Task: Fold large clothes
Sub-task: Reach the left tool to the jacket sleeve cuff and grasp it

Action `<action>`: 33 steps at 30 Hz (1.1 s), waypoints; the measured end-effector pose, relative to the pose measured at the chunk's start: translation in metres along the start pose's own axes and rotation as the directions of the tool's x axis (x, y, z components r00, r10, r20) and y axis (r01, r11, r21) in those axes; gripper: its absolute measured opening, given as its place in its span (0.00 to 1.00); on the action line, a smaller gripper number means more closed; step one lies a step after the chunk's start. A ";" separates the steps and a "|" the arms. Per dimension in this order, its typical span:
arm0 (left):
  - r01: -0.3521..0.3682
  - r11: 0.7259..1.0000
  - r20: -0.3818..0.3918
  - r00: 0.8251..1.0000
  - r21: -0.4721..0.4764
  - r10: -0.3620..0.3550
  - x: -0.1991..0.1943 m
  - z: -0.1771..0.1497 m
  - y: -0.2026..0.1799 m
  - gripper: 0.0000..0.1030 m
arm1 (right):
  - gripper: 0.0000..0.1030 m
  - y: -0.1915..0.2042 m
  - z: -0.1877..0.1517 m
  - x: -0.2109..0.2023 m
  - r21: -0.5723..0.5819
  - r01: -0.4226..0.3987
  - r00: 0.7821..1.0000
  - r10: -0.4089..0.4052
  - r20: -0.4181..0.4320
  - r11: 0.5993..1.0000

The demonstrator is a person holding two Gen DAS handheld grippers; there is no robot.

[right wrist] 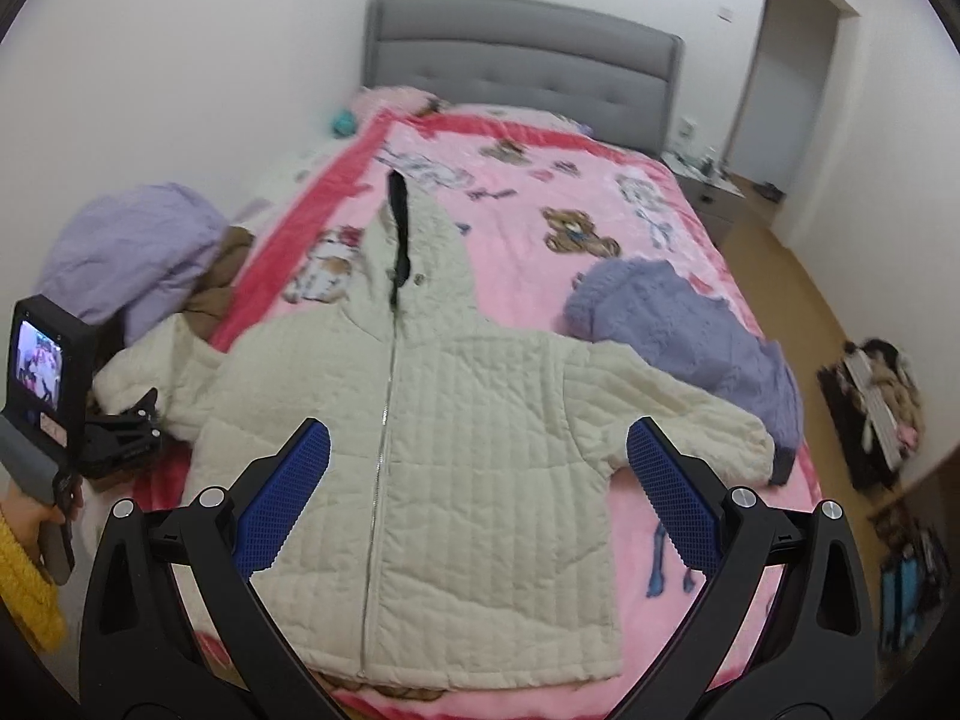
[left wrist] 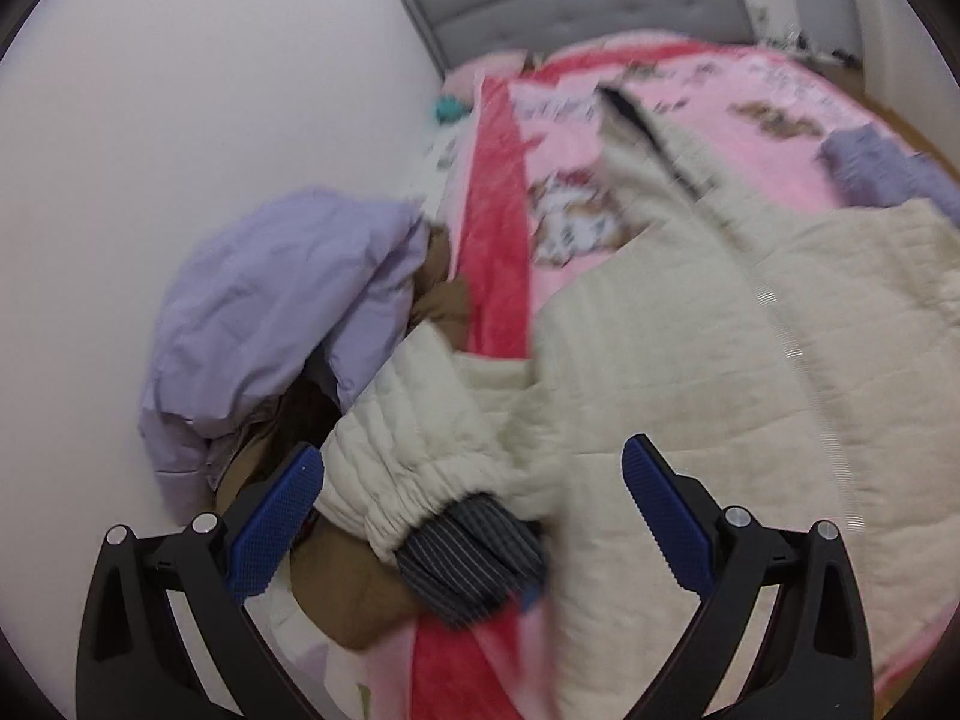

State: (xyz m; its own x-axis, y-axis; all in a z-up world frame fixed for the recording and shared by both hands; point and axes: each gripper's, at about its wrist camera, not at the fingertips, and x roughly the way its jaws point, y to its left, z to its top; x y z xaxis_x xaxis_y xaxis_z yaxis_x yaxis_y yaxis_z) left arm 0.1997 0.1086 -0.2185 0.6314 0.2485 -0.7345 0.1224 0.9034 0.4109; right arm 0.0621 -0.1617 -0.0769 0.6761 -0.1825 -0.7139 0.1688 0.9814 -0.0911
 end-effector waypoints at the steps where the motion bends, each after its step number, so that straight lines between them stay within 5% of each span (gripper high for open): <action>1: 0.008 1.000 -0.031 0.999 -0.009 -0.008 0.022 0.001 0.005 0.95 | 0.92 0.007 0.000 0.004 0.008 0.008 1.000 -0.008 0.000 1.000; 6: -0.034 0.999 -0.128 0.991 0.004 0.034 0.085 -0.004 0.008 0.95 | 0.92 0.040 0.001 0.034 -0.004 0.027 0.996 -0.027 -0.080 1.000; 9: 0.004 1.000 -0.159 0.987 -0.004 -0.004 0.103 -0.005 0.007 0.95 | 0.92 0.057 0.001 0.044 -0.045 0.052 0.993 -0.056 -0.103 0.998; 16: -0.044 0.998 -0.125 0.991 0.051 0.050 0.108 0.000 -0.012 0.95 | 0.92 0.077 0.002 0.067 -0.045 0.033 0.985 -0.040 -0.165 0.998; 20: -0.155 0.981 -0.201 0.963 0.119 0.177 0.132 0.002 -0.020 0.95 | 0.92 0.085 0.000 0.075 -0.067 0.014 0.980 -0.027 -0.198 0.998; 23: -0.166 0.980 -0.251 0.949 0.107 0.188 0.144 0.002 -0.014 0.95 | 0.92 0.090 0.001 0.081 -0.079 0.001 0.977 -0.018 -0.210 0.997; 24: -0.174 0.980 -0.255 0.948 0.097 0.193 0.145 0.002 -0.011 0.92 | 0.92 0.092 0.001 0.082 -0.082 -0.004 0.977 -0.013 -0.214 0.997; 26: -0.191 0.980 -0.274 0.941 0.053 0.198 0.145 0.003 0.000 0.66 | 0.92 0.094 0.003 0.083 -0.090 -0.013 0.977 -0.006 -0.214 0.996; 33: -0.067 0.988 -0.292 0.956 -0.139 0.024 0.137 0.003 0.028 0.34 | 0.92 0.093 0.006 0.086 -0.098 -0.036 0.977 0.014 -0.211 0.995</action>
State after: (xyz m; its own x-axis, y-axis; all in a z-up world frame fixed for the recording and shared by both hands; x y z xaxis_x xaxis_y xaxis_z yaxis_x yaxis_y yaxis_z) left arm 0.2916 0.1671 -0.3058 0.3828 0.3611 -0.8503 -0.0276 0.9245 0.3802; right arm 0.1403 -0.0862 -0.1424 0.5122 -0.1520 -0.8453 0.0735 0.9884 -0.1332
